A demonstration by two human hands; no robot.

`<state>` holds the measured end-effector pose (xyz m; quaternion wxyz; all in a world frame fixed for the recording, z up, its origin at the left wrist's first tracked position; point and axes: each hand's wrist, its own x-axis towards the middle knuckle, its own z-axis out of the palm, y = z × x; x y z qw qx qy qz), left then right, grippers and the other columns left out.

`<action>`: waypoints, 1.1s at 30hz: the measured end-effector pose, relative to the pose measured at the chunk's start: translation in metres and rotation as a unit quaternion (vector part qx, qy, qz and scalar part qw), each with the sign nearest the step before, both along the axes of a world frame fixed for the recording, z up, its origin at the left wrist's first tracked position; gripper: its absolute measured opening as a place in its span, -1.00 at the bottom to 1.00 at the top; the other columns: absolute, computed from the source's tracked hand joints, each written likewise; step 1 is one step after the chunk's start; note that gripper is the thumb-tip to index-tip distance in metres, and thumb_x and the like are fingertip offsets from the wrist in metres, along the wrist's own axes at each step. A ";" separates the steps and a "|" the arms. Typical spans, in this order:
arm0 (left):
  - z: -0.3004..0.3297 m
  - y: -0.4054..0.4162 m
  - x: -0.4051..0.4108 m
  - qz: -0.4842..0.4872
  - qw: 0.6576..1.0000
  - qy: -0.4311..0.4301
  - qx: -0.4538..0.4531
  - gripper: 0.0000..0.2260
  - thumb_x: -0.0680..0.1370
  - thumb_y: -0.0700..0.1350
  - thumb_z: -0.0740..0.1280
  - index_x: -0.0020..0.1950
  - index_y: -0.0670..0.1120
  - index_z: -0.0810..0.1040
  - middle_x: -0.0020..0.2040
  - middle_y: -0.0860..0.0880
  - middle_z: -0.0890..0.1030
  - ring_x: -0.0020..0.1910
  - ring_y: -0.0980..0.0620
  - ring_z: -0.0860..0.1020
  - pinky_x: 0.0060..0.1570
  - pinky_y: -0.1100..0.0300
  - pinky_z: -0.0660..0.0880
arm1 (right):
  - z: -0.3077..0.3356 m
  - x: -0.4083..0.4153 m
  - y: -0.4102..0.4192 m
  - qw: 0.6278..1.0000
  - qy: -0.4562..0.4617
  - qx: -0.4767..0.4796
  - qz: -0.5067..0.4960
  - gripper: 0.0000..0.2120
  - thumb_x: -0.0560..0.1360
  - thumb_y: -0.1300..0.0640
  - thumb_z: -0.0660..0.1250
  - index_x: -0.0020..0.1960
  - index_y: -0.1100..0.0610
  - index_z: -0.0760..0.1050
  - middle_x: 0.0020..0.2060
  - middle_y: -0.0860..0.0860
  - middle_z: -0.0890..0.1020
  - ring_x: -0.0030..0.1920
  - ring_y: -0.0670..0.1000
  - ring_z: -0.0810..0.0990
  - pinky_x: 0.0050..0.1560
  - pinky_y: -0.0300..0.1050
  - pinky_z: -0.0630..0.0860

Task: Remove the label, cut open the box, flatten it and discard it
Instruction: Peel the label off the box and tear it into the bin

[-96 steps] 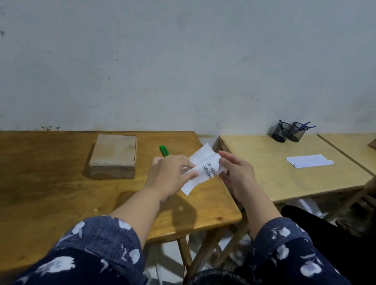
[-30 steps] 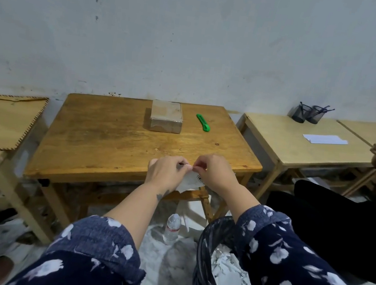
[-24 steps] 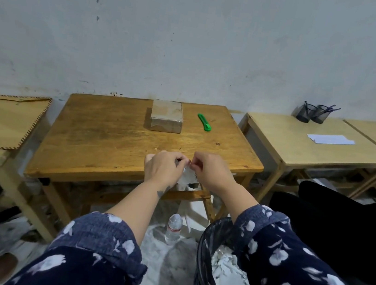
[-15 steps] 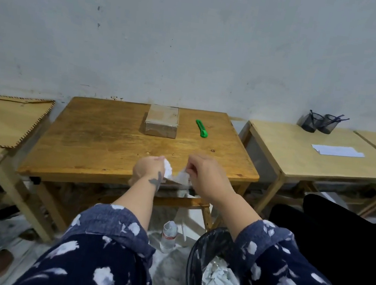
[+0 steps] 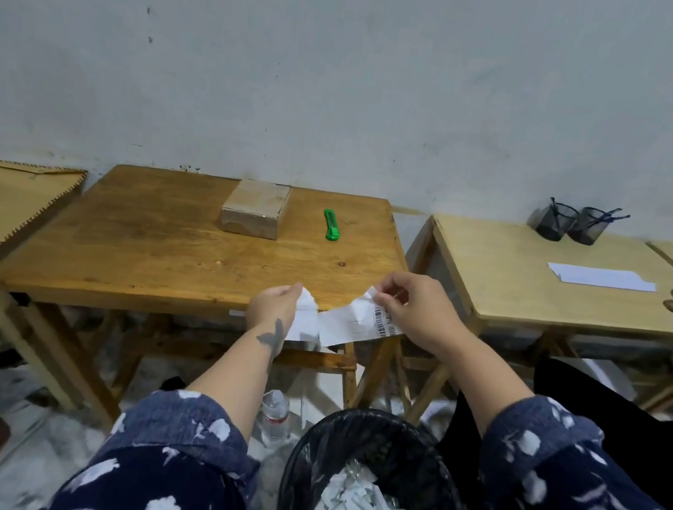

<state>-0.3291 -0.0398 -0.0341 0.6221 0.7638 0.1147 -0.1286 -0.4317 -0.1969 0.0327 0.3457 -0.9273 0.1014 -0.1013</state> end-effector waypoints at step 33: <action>0.009 -0.031 -0.049 -0.045 0.993 -0.059 -0.095 -0.67 0.47 -0.07 0.45 0.21 -0.11 0.57 0.04 -0.09 0.66 0.00 -0.08 0.63 -0.04 0.04 0.60 | -0.035 -0.001 0.019 0.988 0.033 0.110 -0.105 -0.75 0.48 -0.08 0.34 -0.37 -0.13 0.53 -0.30 -0.13 0.65 -0.10 0.01 0.60 0.17 0.21 0.45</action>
